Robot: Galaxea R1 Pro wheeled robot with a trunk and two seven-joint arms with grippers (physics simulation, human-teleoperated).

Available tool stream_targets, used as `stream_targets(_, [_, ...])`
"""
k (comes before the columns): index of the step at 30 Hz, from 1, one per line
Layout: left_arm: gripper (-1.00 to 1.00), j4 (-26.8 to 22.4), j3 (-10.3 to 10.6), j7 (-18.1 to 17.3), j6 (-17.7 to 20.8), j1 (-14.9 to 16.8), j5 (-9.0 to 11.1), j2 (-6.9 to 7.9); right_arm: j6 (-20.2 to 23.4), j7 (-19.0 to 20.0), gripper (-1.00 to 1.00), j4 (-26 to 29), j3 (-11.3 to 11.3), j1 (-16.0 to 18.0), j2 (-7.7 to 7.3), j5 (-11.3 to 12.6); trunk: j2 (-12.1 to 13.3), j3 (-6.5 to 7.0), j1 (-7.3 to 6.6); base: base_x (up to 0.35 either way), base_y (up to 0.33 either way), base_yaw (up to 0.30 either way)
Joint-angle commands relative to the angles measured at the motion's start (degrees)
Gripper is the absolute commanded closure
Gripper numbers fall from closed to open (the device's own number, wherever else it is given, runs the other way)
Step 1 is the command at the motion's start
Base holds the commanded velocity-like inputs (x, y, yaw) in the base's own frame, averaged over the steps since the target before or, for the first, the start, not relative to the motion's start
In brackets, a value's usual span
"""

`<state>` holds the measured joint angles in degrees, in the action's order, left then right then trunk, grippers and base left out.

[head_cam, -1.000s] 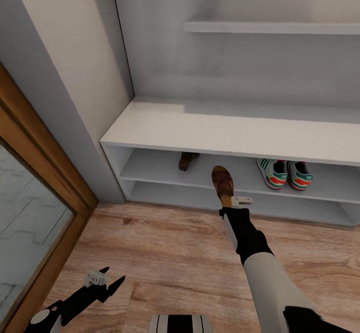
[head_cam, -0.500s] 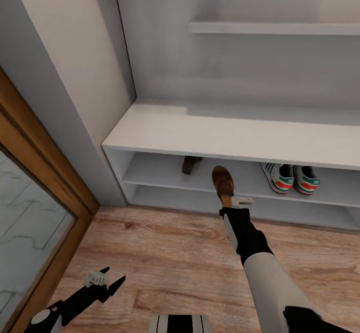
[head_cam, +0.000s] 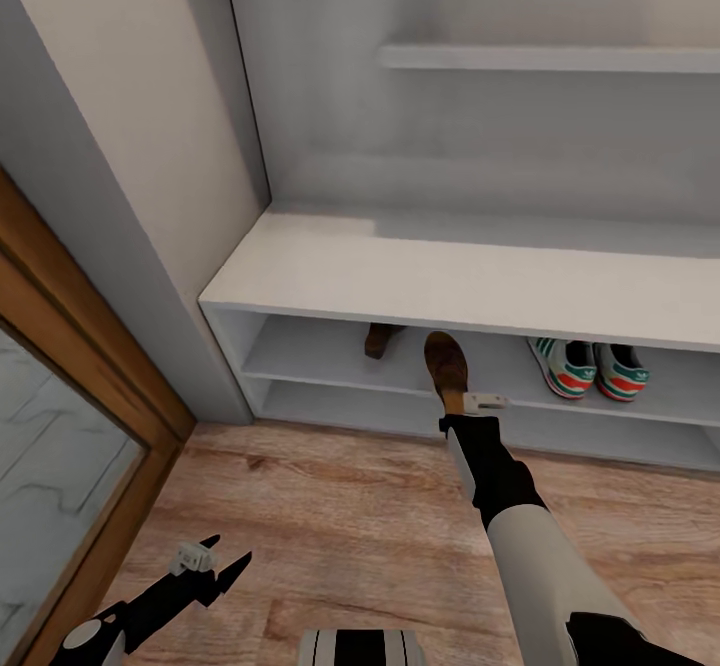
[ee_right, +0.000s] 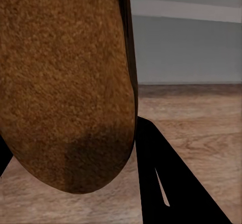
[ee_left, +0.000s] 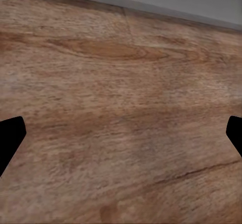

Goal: Pick up the two gym shoes and the two sandals from the corridor floor and place them onto the hallstand (shoe rack) in the corridor, making sure they are on the rack and not on the floor. Arrange them so the two gym shoes are next to each other and the two sandals are next to each other.

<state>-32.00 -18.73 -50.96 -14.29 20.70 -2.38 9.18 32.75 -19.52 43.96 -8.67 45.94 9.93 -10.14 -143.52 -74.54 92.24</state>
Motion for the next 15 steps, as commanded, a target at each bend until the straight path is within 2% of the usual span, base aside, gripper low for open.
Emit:
stream_targets(1, [-1.00,0.12,-0.26,-0.28,-0.21,0.04,-0.27,-0.03,0.39,-0.08,1.00,0.07,-0.19,0.03,0.07,-0.41,-0.02,-0.04,0.00,0.160,0.099,0.000])
stream_targets(6, [-1.00,0.15,-0.26,-0.25,-0.29,0.04,-0.32,-0.04,0.39,-0.08,1.00,0.15,-0.21,0.03,0.07,-0.41,-0.02,-0.04,0.00,0.153,0.100,0.000])
stream_targets(15, [-1.00,-0.08,-0.26,-0.23,-0.31,0.04,-0.34,-0.04,0.39,-0.08,1.00,0.45,-0.21,0.03,0.07,-0.44,-0.02,-0.04,0.00,0.010,0.006,0.000])
